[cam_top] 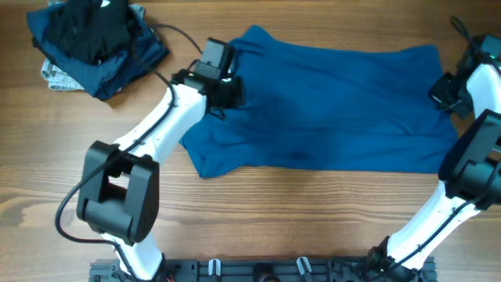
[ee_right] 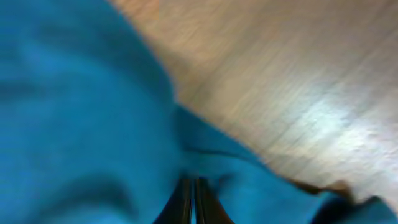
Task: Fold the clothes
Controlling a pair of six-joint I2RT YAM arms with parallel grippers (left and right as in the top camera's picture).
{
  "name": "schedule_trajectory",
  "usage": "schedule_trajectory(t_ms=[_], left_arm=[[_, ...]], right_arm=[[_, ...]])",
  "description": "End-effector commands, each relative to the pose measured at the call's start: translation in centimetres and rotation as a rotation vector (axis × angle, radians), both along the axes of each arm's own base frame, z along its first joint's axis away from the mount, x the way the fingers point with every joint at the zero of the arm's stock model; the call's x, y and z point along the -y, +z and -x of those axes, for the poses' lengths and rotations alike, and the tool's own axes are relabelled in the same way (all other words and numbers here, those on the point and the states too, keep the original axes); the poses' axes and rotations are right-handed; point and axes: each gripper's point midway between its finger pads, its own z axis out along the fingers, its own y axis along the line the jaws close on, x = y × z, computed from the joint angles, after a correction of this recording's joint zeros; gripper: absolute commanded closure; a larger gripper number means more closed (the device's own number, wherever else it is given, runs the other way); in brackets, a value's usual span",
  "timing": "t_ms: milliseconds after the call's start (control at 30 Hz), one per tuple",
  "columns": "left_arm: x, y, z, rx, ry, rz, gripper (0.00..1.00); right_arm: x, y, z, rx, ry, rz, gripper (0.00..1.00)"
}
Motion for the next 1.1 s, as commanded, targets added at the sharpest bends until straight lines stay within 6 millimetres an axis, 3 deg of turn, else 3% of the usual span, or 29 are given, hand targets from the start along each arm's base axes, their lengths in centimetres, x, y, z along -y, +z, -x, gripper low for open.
schedule_trajectory(t_ms=[0,167,600,1067], left_arm=[[-0.3,-3.0,-0.9,-0.042,0.001,-0.004,0.90],[-2.8,-6.1,-1.9,-0.081,0.039,-0.027,0.91],[-10.1,-6.4,-4.3,-0.077,0.198,-0.021,0.90],[-10.2,-7.8,-3.9,-0.108,0.174,-0.023,0.92]], right_arm=[[-1.8,1.6,-1.6,0.053,0.055,-0.021,0.96],[-2.7,1.5,-1.9,0.045,0.076,-0.025,0.96],[-3.1,1.3,-1.1,0.012,0.076,-0.040,0.96],[-3.3,1.3,-0.9,0.006,0.080,-0.050,0.96]])
